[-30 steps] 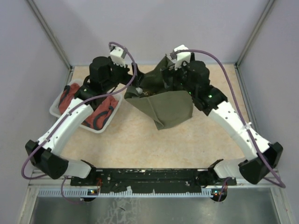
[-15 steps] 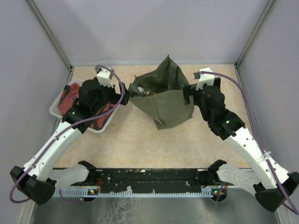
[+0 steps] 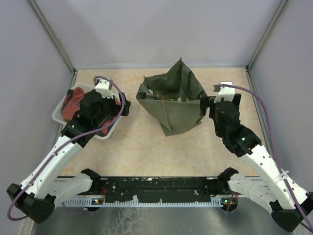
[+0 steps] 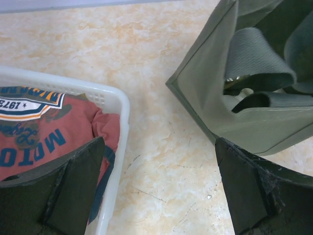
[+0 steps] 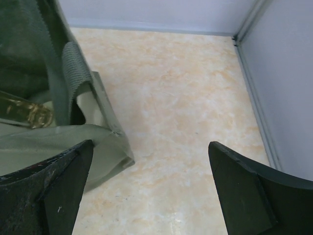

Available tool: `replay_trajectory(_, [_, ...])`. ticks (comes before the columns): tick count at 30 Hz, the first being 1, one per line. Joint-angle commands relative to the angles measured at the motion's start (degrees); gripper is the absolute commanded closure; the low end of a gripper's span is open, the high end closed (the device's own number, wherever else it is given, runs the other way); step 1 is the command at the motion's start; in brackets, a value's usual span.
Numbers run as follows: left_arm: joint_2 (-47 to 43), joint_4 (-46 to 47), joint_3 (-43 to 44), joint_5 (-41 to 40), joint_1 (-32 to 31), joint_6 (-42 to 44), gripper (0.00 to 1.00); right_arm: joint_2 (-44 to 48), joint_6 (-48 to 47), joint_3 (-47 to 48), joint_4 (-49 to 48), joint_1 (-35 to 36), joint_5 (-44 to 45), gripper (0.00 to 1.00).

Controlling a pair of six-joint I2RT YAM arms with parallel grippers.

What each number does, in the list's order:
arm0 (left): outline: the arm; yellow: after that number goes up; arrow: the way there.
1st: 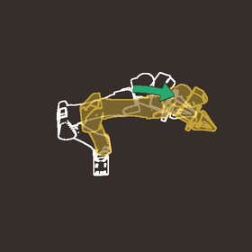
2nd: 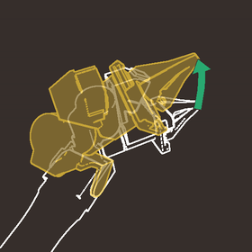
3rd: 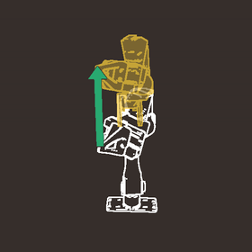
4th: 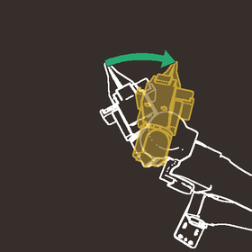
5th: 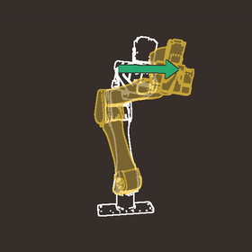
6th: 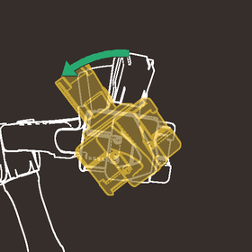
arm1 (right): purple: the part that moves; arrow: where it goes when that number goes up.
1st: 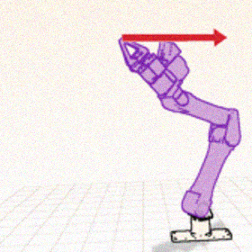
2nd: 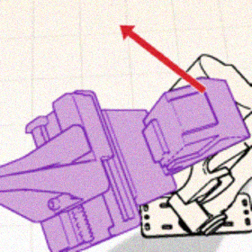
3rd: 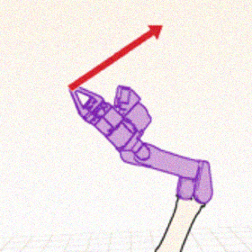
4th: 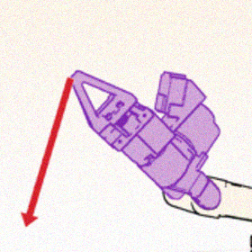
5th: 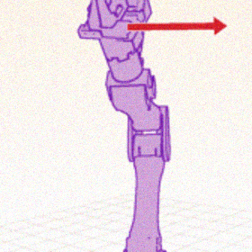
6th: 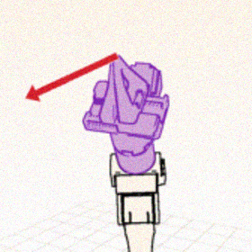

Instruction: Place the personal care products into the canvas bag

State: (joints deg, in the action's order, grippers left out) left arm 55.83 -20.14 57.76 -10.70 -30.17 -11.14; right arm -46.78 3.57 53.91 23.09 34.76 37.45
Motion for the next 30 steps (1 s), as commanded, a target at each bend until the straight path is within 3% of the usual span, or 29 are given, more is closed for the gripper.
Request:
replay_trajectory(1, [-2.2, -2.3, -0.7, -3.8, 0.0, -1.5, 0.0, 3.5, -0.2, 1.7, 7.1, -0.4, 13.7, 0.01])
replay_trajectory(10, [-1.9, -3.8, -2.0, -6.0, -0.1, -2.8, 0.0, 8.3, 0.4, 2.9, 7.3, -0.4, 12.6, 0.01])
replay_trajectory(30, [-2.8, -2.2, -3.1, -6.4, -0.1, -1.5, 0.0, 5.2, 0.0, -0.1, 4.8, -0.4, 13.1, 0.01])
